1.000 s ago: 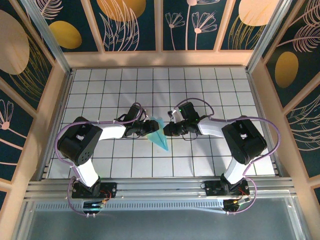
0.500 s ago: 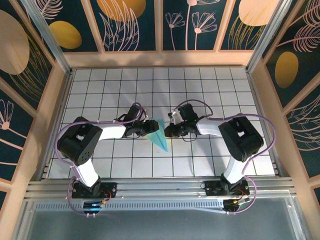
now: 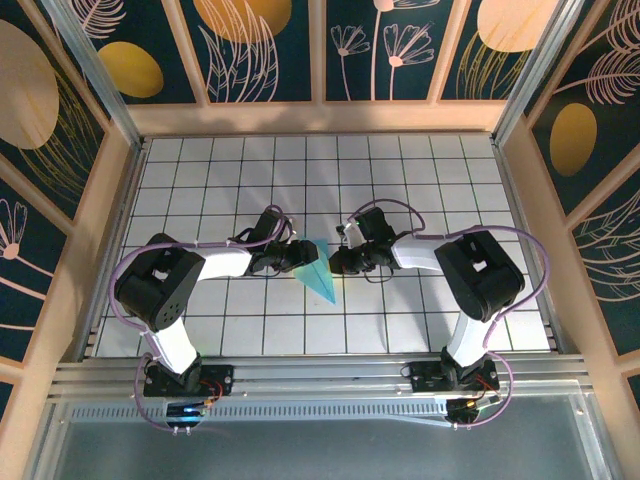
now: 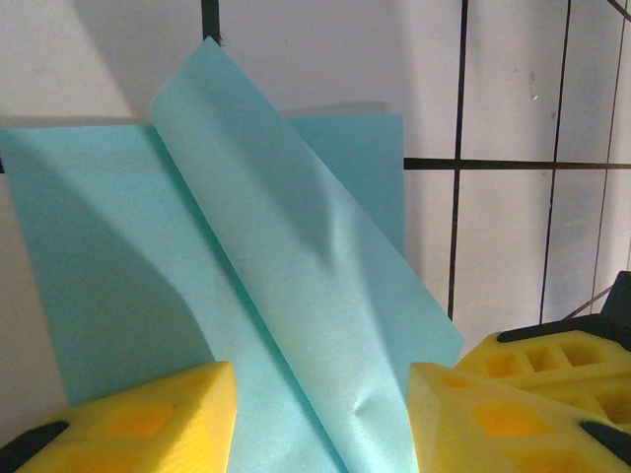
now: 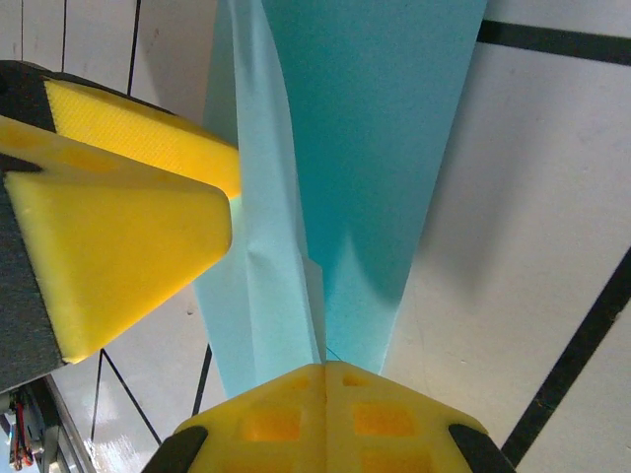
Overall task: Fold a paper plane with a square sheet of paper (fold left side to right side)
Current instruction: Fourth fold the wing at the center of the table.
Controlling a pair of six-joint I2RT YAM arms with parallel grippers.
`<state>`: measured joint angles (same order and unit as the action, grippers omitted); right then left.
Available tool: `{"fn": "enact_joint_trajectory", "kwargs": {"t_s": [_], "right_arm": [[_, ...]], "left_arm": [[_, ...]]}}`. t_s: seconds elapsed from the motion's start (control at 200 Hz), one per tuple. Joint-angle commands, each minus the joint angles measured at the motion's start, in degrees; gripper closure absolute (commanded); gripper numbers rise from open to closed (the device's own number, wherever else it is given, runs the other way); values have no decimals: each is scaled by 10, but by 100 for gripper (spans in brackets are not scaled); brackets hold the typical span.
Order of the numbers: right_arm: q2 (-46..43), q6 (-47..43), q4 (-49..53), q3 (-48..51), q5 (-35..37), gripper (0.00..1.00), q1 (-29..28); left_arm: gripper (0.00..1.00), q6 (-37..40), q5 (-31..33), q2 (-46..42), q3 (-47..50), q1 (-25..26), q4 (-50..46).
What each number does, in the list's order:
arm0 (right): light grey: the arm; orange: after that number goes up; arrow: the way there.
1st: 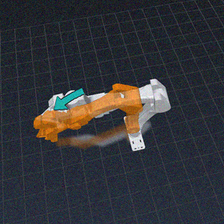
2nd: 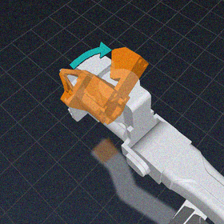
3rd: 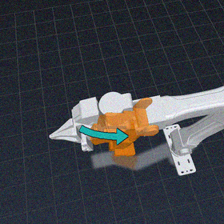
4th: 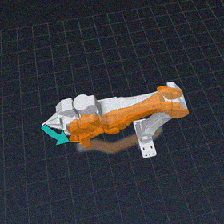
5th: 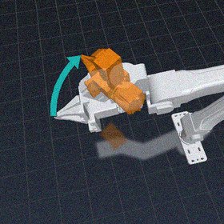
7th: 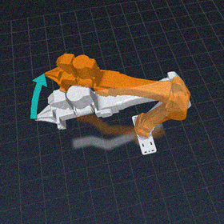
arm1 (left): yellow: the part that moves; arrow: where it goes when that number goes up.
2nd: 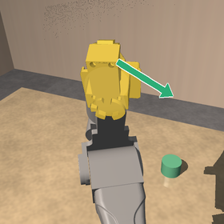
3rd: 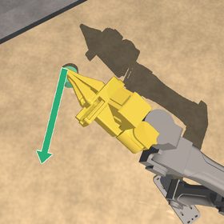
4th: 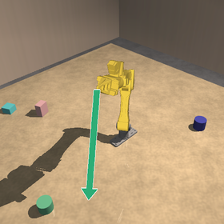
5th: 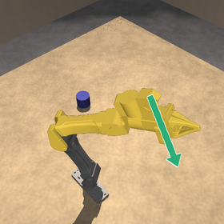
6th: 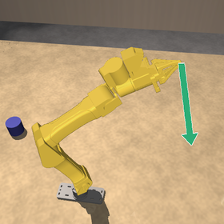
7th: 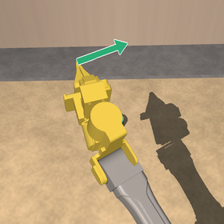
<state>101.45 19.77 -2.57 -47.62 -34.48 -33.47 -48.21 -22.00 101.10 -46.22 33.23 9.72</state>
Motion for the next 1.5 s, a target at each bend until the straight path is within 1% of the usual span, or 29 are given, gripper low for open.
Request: {"fn": "enact_joint_trajectory", "kwargs": {"t_s": [0.0,0.971,1.176,1.396,1.416,1.496], "right_arm": [[10,-10,13,-13,11,100,-3],[35,-16,24,-14,29,100,-4],[46,-18,40,-9,42,100,-7],[54,-14,48,-4,56,100,-8],[55,-14,48,-3,56,100,-7],[55,-13,48,-3,58,100,-8]], "left_arm": [[50,8,17,10,-3,1,-35],[50,7,14,8,0,1,-29],[46,7,14,-4,-5,1,-31],[42,18,38,-26,-27,1,-59],[42,19,40,-42,-29,0,-62],[40,25,51,-57,-37,1,-75]]}}
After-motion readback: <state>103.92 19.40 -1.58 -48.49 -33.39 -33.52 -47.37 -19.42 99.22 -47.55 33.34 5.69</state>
